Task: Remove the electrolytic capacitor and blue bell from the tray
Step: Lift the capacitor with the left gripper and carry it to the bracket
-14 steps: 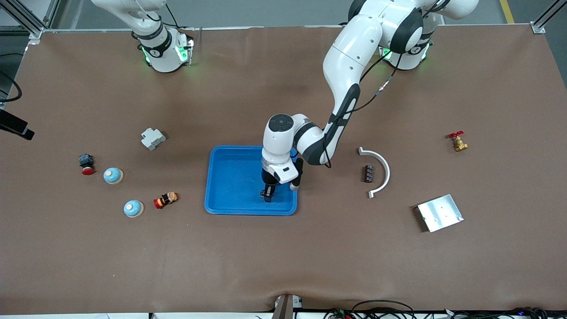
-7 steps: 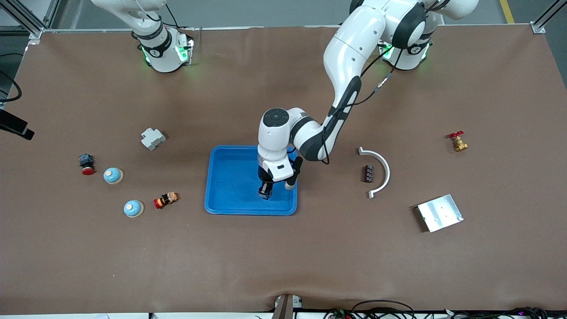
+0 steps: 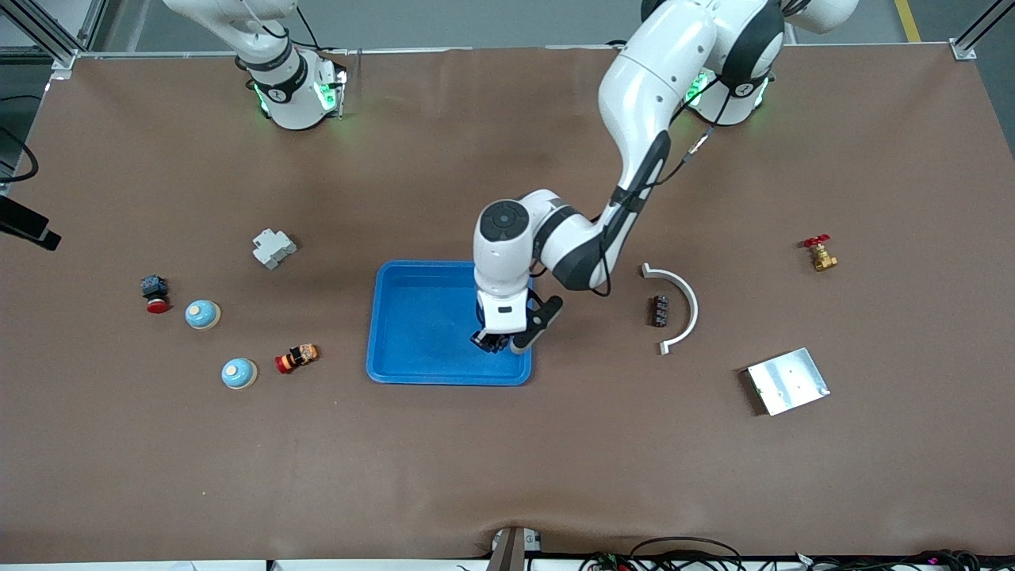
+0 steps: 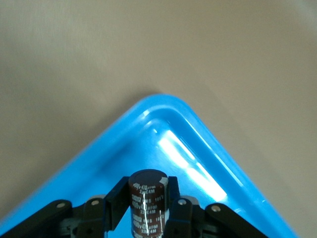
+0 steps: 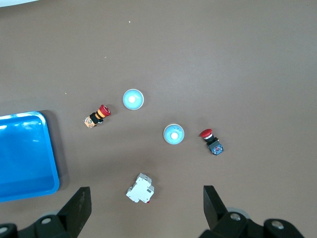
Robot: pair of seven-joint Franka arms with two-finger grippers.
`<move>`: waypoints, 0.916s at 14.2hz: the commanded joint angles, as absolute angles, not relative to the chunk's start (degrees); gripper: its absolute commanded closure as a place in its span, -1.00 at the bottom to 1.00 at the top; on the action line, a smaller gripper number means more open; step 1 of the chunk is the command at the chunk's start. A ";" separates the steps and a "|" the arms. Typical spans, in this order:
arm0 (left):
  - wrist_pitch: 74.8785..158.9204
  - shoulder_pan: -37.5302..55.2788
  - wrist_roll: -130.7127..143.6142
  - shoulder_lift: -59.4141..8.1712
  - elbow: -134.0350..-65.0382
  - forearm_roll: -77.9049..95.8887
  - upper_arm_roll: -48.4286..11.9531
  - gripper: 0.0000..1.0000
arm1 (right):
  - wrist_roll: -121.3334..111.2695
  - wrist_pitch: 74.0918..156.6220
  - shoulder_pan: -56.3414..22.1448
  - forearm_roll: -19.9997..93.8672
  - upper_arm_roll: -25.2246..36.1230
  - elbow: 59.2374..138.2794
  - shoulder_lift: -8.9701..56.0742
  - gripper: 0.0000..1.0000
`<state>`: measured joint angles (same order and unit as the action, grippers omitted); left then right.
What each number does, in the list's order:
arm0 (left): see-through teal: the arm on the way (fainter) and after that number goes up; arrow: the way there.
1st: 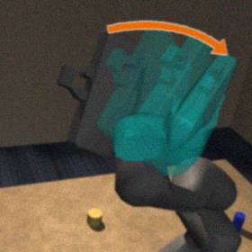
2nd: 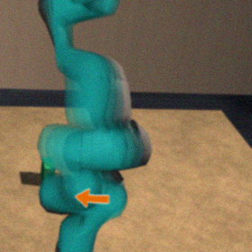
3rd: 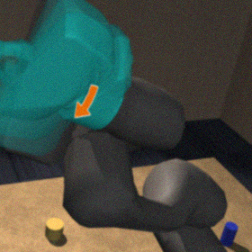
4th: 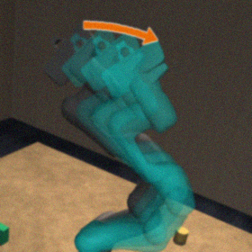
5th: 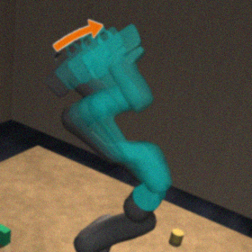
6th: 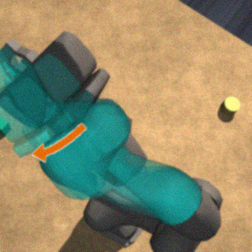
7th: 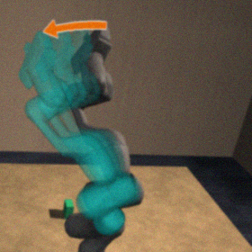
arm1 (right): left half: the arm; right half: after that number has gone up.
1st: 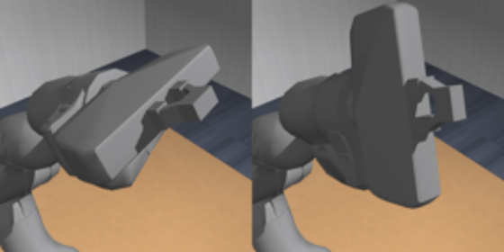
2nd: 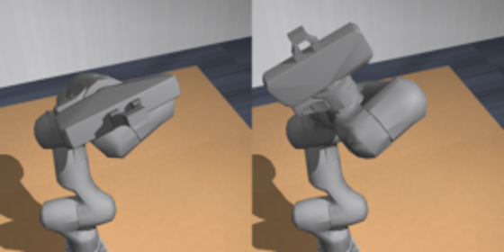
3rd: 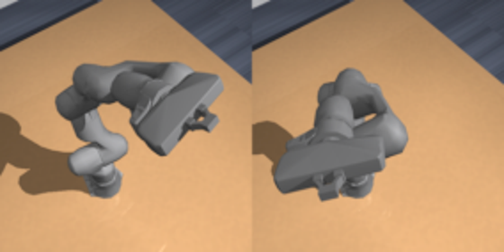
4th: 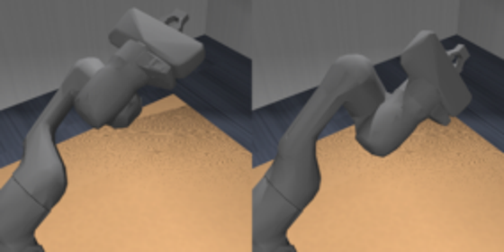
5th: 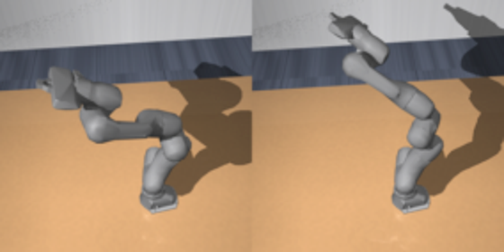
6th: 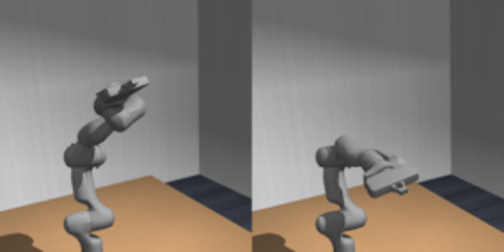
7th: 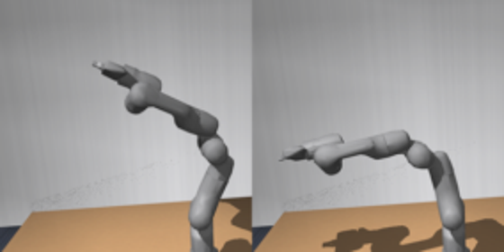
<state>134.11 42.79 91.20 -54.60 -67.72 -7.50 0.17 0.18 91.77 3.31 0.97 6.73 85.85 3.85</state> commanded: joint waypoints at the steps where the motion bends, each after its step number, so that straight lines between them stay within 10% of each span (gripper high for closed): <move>1: 133.51 40.35 78.18 -48.44 -77.84 -6.59 -1.49 1.00 | 0.26 91.05 3.52 1.49 6.59 85.34 3.52 -1.00; 13: 134.12 9.07 30.98 -22.16 -113.19 -6.68 -17.05 1.00 | 1.05 90.70 2.38 1.58 6.50 84.99 3.52 -1.00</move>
